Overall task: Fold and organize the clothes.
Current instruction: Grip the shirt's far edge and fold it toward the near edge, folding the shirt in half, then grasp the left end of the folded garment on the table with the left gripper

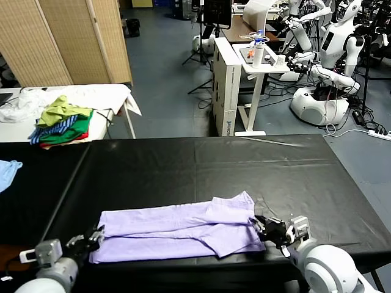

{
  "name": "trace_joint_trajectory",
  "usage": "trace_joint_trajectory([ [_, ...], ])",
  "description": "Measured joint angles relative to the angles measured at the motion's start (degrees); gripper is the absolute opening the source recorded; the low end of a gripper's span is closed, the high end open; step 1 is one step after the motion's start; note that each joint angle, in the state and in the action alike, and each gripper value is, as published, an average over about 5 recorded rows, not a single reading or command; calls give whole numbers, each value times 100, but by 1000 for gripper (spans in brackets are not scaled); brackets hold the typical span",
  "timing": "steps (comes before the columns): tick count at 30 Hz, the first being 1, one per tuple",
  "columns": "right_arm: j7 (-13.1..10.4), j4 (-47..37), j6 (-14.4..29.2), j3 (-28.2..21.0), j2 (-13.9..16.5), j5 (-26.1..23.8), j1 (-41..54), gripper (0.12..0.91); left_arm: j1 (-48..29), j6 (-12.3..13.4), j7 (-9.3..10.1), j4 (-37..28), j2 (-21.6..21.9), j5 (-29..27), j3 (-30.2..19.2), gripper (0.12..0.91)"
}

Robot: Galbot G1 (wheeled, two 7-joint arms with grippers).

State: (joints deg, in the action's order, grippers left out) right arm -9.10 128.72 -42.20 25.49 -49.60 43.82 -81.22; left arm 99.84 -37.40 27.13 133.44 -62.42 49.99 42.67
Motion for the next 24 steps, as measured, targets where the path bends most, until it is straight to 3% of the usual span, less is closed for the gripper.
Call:
trace_joint_trajectory([
  [2,-104,-32,0,11,-82,57,90,898,-40,50,-33,31,-14,19,38,844],
  [4,-251,-134,0,-30,-187,95,234,904,-146,128,-103,15,-6,64,81,890],
  [8,-430,-529,100,-196,-428,134,625,907,-493,288,-304,-158,50,146,88,906],
  [15,-426,-1257,424,-578,-750,-10,1203,904,-1063,426,-529,-671,111,133,-154,907],
  [24,-399,-1721,501,-902,-977,-260,1552,726,-1302,428,-552,-1188,71,81,-393,907],
])
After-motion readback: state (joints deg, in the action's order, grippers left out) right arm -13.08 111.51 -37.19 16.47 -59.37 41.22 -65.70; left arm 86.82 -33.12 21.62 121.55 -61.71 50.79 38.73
